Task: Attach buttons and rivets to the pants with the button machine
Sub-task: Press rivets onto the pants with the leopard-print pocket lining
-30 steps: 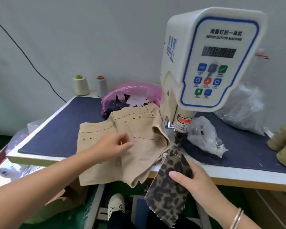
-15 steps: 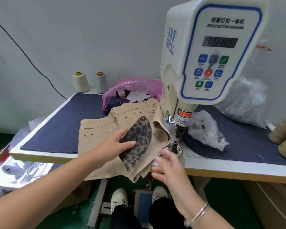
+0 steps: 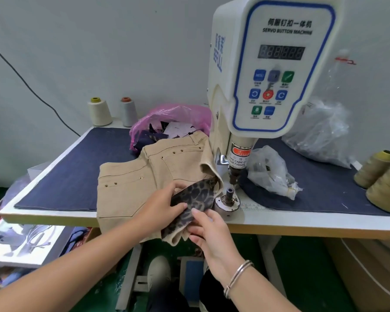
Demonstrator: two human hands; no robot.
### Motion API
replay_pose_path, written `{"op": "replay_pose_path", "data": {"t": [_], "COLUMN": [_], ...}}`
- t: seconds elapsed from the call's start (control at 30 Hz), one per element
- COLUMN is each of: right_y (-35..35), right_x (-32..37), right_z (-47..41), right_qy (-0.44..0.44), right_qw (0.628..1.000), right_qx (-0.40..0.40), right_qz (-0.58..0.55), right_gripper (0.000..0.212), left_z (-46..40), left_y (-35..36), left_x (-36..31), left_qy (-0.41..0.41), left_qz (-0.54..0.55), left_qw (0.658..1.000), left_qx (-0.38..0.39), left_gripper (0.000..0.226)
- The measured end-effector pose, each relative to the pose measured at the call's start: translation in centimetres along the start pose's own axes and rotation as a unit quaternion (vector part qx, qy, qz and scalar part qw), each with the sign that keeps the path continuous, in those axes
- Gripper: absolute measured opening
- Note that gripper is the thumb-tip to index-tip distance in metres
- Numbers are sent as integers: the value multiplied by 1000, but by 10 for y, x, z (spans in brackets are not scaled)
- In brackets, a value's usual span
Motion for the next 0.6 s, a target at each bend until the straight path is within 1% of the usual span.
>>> {"op": "replay_pose_path", "data": {"t": [0.07, 0.13, 0.2, 0.27, 0.33, 0.4, 0.47, 0.5, 0.53, 0.57, 0.6], "right_y": [4, 9, 12, 14, 15, 17, 18, 17, 16, 15, 15], "right_x": [-1, -2, -3, -4, -3, -2, -1, 0, 1, 1, 0], "right_z": [-1, -1, -2, -4, -6, -8, -10, -11, -12, -13, -13], "right_qy": [18, 34, 47, 51, 57, 54, 42, 32, 20, 7, -6], "right_qw": [999, 997, 996, 995, 993, 995, 997, 999, 1000, 1000, 999], "right_qx": [-6, -6, 1, 14, 19, 17, 14, 8, -3, -15, -24], "right_qz": [-45, -67, -71, -85, -100, -88, -56, -30, -1, 24, 39], "right_gripper": [35, 33, 27, 23, 21, 19, 15, 12, 10, 8, 8], "left_z": [5, 8, 10, 10, 8, 7, 7, 6, 5, 1, -4], "left_y": [5, 11, 16, 20, 19, 15, 9, 6, 0, -5, -10], "left_x": [2, 4, 4, 5, 5, 6, 5, 4, 0, -6, -14], "left_qy": [-9, -43, -74, -84, -89, -97, -94, -69, -13, 72, 169], "left_qz": [40, 135, 204, 219, 205, 187, 141, 74, -21, -118, -193], "left_qw": [997, 983, 966, 963, 968, 973, 984, 993, 997, 986, 962], "left_qx": [-59, -113, -139, -136, -117, -89, -60, -57, -72, -89, -92], "left_gripper": [32, 30, 29, 28, 27, 27, 30, 34, 38, 40, 37]}}
Point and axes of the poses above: each hand's wrist, its own z-axis away from the middle knuckle, its own y-axis out of the palm, x = y × z, the point moved 1 cm from there along -z, towards the middle knuckle, and after that the axes turned 9 degrees about z, right-handed, at the moved point
